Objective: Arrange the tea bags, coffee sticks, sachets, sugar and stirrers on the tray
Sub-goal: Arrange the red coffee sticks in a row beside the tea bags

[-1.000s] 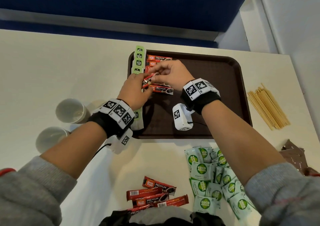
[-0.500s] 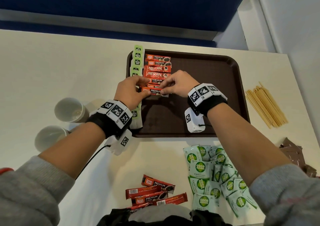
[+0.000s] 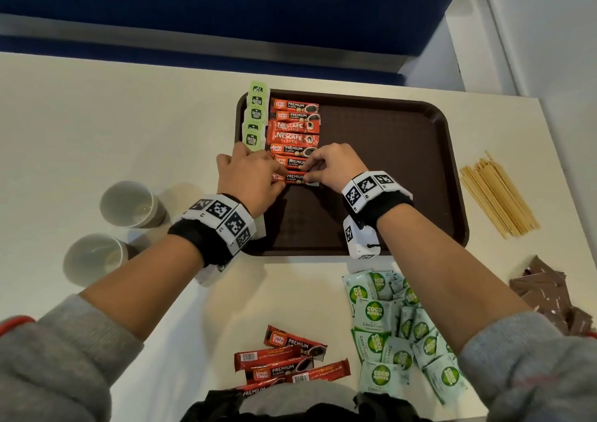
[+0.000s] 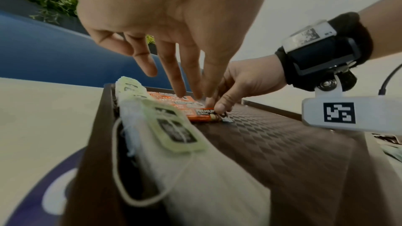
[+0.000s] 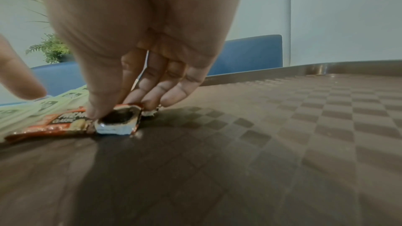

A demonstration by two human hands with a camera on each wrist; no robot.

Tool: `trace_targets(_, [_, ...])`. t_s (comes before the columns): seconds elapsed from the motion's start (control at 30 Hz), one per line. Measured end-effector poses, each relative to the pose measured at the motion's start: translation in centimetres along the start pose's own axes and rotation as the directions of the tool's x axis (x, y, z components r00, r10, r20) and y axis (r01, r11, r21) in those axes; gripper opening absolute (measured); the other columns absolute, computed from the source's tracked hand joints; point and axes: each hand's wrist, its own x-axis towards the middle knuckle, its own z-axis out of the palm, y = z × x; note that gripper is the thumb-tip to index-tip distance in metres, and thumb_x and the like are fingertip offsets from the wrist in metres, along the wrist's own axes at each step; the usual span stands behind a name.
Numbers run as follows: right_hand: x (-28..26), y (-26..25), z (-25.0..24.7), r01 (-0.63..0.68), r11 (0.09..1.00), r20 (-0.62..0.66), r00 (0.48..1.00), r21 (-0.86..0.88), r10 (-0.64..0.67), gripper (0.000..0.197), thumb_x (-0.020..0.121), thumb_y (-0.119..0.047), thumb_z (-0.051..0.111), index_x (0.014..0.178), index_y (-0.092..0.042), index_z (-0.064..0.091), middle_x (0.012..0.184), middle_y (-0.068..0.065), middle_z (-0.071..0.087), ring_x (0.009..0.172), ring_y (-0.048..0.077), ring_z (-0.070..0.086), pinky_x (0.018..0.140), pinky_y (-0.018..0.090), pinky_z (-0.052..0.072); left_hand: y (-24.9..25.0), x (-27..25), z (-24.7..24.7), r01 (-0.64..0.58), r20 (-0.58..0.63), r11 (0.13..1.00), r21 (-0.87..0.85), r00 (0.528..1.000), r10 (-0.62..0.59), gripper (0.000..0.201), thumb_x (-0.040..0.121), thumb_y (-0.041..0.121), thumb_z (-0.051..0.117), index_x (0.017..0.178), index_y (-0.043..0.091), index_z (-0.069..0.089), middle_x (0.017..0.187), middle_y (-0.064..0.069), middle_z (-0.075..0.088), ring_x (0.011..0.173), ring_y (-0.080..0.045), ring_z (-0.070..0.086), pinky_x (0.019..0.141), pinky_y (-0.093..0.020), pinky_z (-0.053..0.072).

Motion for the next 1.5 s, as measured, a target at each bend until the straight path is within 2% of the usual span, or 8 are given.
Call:
trace_targets(0.2, [0.0,0.3,0.5,0.018,0.999,-0.069,0.997,-0.029,-0.02,0.013,0.075,-0.02,0.077,0.087,-0.023,0.072,0.09,-0.005,0.065,0.083,0.012,0.062,0.084,0.036,0.054,0.7,-0.6,0.4,-0.098,0.081,0.987,0.125,0.993,0.088,0.037,0.095,0.046,0.045,0.129,0.037,0.055,0.13,0.008,0.052,0.122,-0.025,0.032,0.094,-0.042,0.028])
trace_targets(0.33, [0.0,0.1,0.5,0.054,0.998,-0.152,0.987,-0.035,-0.059,0.014,0.078,-0.02,0.074,0.093,-0.018,0.072,0.09,-0.009,0.058,0.079,0.007,0.056,0.082,0.031,0.053,0.7,-0.8,0.4,-0.119,0.132,0.978,0.169,0.986,0.097,0.045,0.094,0.046,0.048,0.137,0.034,0.046,0.138,0.006,0.045,0.127,-0.027,0.029,0.097,-0.044,0.028])
trace_targets(0.43, [0.2,-0.1,0.6,0.088,0.995,-0.205,0.974,-0.054,-0.098,0.018,0.08,-0.018,0.072,0.098,-0.015,0.072,0.101,-0.001,0.061,0.085,0.011,0.058,0.085,0.029,0.051,0.6,-0.9,0.4,-0.124,0.141,0.974,0.191,0.985,0.098,0.05,0.092,0.047,0.049,0.139,0.034,0.042,0.139,0.005,0.044,0.127,-0.028,0.029,0.098,-0.045,0.029])
trace_targets(0.6, [0.7,0.0,0.8,0.079,0.992,-0.184,0.978,-0.096,-0.095,0.022,0.083,-0.016,0.069,0.105,-0.012,0.071,0.116,0.005,0.058,0.105,0.02,0.058,0.096,0.036,0.047,0.5,-0.8,0.6,-0.124,0.159,0.971,0.202,0.983,0.093,0.053,0.091,0.049,0.05,0.14,0.034,0.04,0.14,0.005,0.042,0.128,-0.028,0.028,0.1,-0.046,0.028])
trace_targets(1.1, [1.3,-0.2,0.8,0.097,0.988,-0.153,0.981,-0.12,-0.115,0.022,0.086,-0.01,0.064,0.106,-0.016,0.071,0.119,0.005,0.058,0.11,0.022,0.057,0.097,0.039,0.048,0.6,-1.0,0.9,-0.115,0.147,0.977,0.181,0.985,0.089,0.055,0.089,0.05,0.052,0.14,0.031,0.04,0.141,0.003,0.041,0.128,-0.028,0.029,0.099,-0.046,0.029])
trace_targets(1.33, [-0.7,-0.6,-0.1,0.132,0.988,-0.235,0.961,-0.08,-0.148,0.02,0.083,-0.017,0.069,0.103,-0.016,0.071,0.107,-0.001,0.059,0.094,0.013,0.057,0.09,0.031,0.049,0.8,-1.5,0.2,-0.057,0.051,0.998,0.021,0.997,0.055,0.037,0.088,0.043,0.056,0.123,0.028,0.055,0.126,0.003,0.055,0.12,-0.025,0.036,0.095,-0.04,0.029])
trace_targets(1.43, [-2.5,-0.9,-0.6,0.145,0.989,-0.172,0.974,-0.041,-0.15,0.022,0.079,-0.017,0.073,0.101,-0.015,0.072,0.095,-0.009,0.052,0.08,0.007,0.054,0.08,0.022,0.047,1.3,-2.5,0.1,-0.07,0.096,0.997,-0.029,0.993,0.073,0.034,0.086,0.041,0.06,0.117,0.028,0.056,0.118,0.004,0.06,0.117,-0.024,0.04,0.096,-0.04,0.031])
trace_targets(1.5, [-3.8,-1.2,-0.8,0.136,0.989,-0.076,0.987,-0.059,-0.14,0.026,0.077,-0.018,0.076,0.102,-0.015,0.071,0.093,-0.008,0.053,0.078,0.008,0.055,0.075,0.015,0.041,1.5,-3.4,0.2,-0.087,0.139,0.995,-0.039,0.986,0.092,0.034,0.083,0.043,0.063,0.113,0.029,0.057,0.115,0.003,0.062,0.115,-0.025,0.043,0.096,-0.04,0.036])
